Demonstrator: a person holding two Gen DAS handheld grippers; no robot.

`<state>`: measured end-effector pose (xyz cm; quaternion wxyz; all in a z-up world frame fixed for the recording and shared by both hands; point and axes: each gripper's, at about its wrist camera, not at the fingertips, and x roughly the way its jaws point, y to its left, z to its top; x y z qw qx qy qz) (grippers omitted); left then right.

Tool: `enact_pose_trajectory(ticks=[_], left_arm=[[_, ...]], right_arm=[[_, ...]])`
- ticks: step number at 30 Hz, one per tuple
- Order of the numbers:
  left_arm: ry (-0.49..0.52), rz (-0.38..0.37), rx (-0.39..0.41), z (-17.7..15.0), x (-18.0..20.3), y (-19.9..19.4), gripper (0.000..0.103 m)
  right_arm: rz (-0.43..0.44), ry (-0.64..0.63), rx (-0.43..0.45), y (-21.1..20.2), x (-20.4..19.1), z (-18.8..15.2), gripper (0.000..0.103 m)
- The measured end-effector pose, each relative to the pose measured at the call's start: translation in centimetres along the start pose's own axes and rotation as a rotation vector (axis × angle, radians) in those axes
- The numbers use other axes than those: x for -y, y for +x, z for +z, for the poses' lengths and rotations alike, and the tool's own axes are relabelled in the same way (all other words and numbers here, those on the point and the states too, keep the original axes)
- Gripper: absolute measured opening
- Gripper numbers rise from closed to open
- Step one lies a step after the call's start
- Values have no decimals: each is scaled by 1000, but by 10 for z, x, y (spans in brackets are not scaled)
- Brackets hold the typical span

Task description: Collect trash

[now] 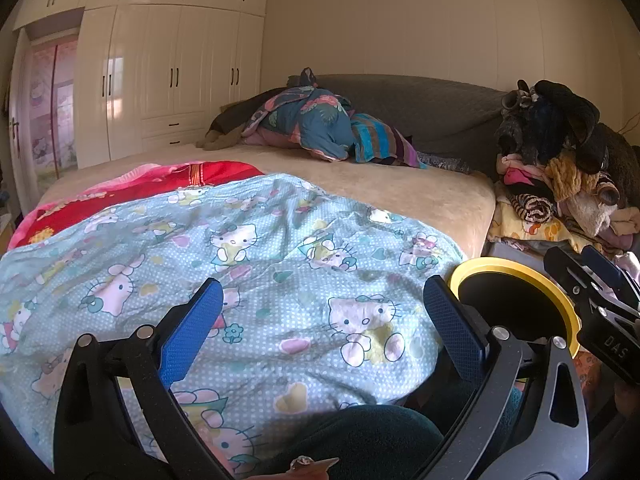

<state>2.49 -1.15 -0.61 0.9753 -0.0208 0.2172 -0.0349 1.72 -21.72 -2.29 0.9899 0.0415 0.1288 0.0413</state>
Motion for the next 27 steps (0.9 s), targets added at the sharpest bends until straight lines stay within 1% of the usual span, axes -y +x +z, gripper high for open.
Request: enact_pose_trajectory(ticks=[27], left_arm=[[1,1,2,-1,1,0,92]], right_arm=[[0,6,-5,-1,2,-2,97]])
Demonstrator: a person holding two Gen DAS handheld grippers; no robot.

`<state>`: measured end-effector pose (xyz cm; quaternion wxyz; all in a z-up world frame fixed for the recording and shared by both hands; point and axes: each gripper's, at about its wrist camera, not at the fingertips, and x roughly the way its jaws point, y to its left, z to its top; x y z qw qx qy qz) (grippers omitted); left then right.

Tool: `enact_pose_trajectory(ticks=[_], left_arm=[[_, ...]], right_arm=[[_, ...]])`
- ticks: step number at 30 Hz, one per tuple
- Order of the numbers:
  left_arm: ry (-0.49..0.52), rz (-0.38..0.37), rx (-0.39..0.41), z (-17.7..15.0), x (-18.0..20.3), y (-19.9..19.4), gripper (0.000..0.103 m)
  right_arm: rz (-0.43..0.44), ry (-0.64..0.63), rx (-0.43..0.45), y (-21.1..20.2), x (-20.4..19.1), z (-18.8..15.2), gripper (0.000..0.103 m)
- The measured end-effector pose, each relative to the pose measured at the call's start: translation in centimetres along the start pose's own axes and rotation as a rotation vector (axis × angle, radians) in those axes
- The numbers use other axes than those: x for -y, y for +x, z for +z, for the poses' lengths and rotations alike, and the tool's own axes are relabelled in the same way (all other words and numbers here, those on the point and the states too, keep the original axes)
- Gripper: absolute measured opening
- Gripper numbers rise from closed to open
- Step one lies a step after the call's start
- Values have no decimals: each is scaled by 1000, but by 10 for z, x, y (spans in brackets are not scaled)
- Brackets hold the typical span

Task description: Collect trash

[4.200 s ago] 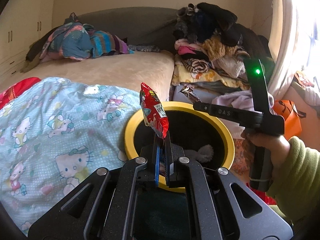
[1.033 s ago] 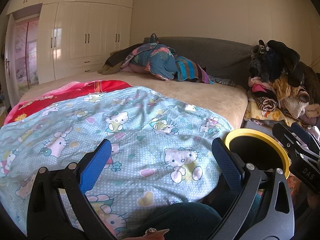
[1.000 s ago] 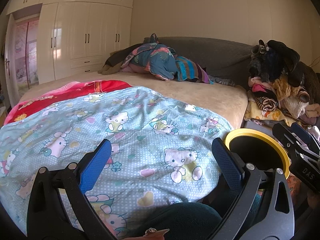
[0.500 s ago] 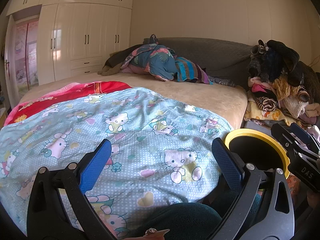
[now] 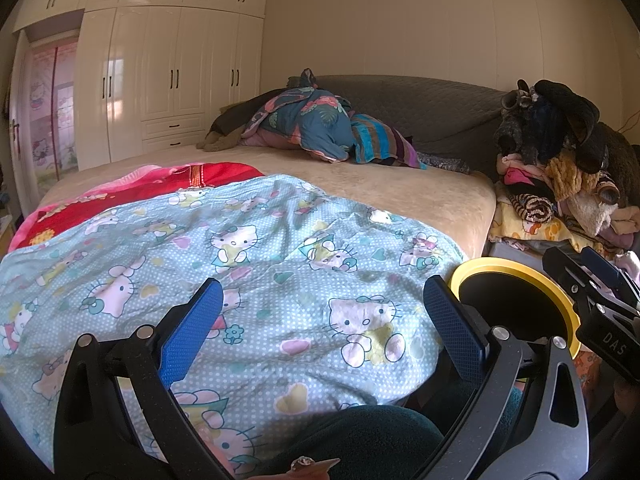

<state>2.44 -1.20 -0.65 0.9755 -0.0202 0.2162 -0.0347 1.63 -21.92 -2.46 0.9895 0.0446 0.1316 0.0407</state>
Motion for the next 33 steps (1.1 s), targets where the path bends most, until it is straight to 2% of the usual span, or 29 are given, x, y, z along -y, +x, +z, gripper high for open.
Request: enact_pose_trajectory(ticks=[15,18,21,24,27,29,32,33], left_arm=[[-3,1,-4,1,0,2,92],[-21,33,-21,1,-3,3,92],[-87,76,-47,3,-18,6,92],[-176,153,-72,6,-52,7,92],[-253,259,-64,7,-107,-1,92],[-308,375,-74,2,-158,-11,92],[-386,609,-125,-20,-246,-29,92],[-402,650,-138,-25,-263,-32,92]], right_arm=[[6,4,-2,1,-1,-3,97],[23,-13,1,2,-7,-2,97],[79,-36,-13,10,-25,5,97],[176,-67,-27,22,-61,16,97],[323,-88,-89,43,-125,26,97],[421,-120,-204,67,-186,25,97],[562,-170,-389,101,-276,10,97],[603,-204,-467,114,-315,-3,97]])
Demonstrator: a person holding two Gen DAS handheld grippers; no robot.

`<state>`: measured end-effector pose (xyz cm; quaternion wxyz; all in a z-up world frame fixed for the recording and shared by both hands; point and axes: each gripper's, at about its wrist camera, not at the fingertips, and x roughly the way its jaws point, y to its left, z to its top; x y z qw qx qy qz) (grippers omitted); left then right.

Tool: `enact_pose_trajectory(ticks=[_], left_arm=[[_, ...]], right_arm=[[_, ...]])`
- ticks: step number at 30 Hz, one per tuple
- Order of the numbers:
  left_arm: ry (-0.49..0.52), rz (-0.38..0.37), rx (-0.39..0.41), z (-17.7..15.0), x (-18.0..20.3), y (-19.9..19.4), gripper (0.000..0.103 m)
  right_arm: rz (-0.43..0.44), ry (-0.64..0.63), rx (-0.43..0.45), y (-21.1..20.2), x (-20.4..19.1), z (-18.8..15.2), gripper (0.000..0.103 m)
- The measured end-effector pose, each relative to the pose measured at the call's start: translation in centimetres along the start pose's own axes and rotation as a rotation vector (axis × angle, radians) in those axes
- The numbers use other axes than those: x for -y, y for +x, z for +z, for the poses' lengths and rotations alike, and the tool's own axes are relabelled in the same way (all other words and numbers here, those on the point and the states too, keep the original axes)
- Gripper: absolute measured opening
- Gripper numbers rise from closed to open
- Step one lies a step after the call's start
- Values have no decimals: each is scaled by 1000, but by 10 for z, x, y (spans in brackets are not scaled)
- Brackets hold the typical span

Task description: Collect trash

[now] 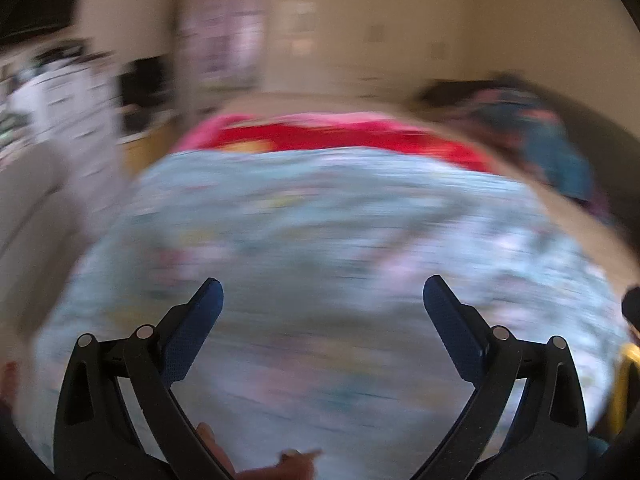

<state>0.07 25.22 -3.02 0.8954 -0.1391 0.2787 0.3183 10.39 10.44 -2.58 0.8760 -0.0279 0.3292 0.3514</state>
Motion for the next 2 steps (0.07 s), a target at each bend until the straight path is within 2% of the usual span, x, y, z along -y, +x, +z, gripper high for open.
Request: enact_pose_trajectory(ticks=[1,2], left_arm=[[-24,62,-32,2,-26,16,92],[-43,109,-83,3,-46,31,92]], right_arm=[[20,-26,-85,36,-25,3,97],[20,-26,-85,36,-25,3,97]])
